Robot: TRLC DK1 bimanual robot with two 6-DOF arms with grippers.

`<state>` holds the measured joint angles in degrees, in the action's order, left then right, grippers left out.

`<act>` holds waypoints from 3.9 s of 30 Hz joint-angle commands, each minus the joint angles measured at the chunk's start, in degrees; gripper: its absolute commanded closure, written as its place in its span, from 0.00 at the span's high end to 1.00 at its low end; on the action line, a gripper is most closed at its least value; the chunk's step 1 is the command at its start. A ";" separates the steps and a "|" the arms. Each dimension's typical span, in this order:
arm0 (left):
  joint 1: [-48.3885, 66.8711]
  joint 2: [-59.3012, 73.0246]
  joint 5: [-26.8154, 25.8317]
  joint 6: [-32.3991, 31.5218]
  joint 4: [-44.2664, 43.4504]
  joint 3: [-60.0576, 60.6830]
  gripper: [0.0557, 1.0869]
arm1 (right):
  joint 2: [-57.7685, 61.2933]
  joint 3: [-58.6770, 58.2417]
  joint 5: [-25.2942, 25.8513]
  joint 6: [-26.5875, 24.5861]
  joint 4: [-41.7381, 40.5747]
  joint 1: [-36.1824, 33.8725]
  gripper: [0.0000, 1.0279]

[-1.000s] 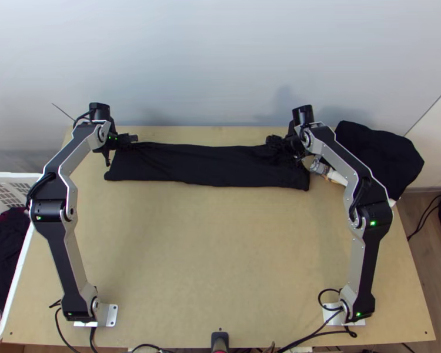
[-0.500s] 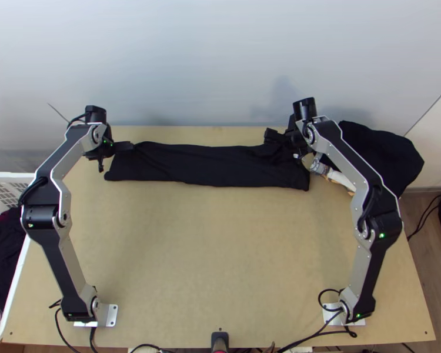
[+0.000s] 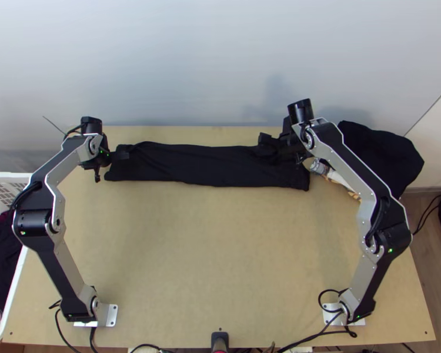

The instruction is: Fold the t-shirt

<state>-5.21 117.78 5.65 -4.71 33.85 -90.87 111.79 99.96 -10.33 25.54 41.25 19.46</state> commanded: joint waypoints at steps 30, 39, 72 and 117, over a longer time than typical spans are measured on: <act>7.59 -1.32 -4.16 0.14 -1.41 3.51 0.03 | 1.77 1.20 -1.71 -0.23 0.32 4.62 0.96; 6.79 -5.72 -4.51 -0.74 -0.18 -0.27 0.04 | 8.71 7.70 -4.79 0.92 0.32 7.52 0.96; 22.26 -6.51 -7.41 -7.42 9.66 -30.68 0.04 | 8.97 9.20 -15.69 2.06 4.89 1.63 0.96; 55.31 26.54 0.59 -11.99 -34.46 -39.30 0.04 | -31.46 -14.01 -23.25 3.73 17.10 -22.10 0.96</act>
<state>48.90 138.56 3.60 -16.73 5.04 -129.60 81.45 88.07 -33.67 29.28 57.98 -2.20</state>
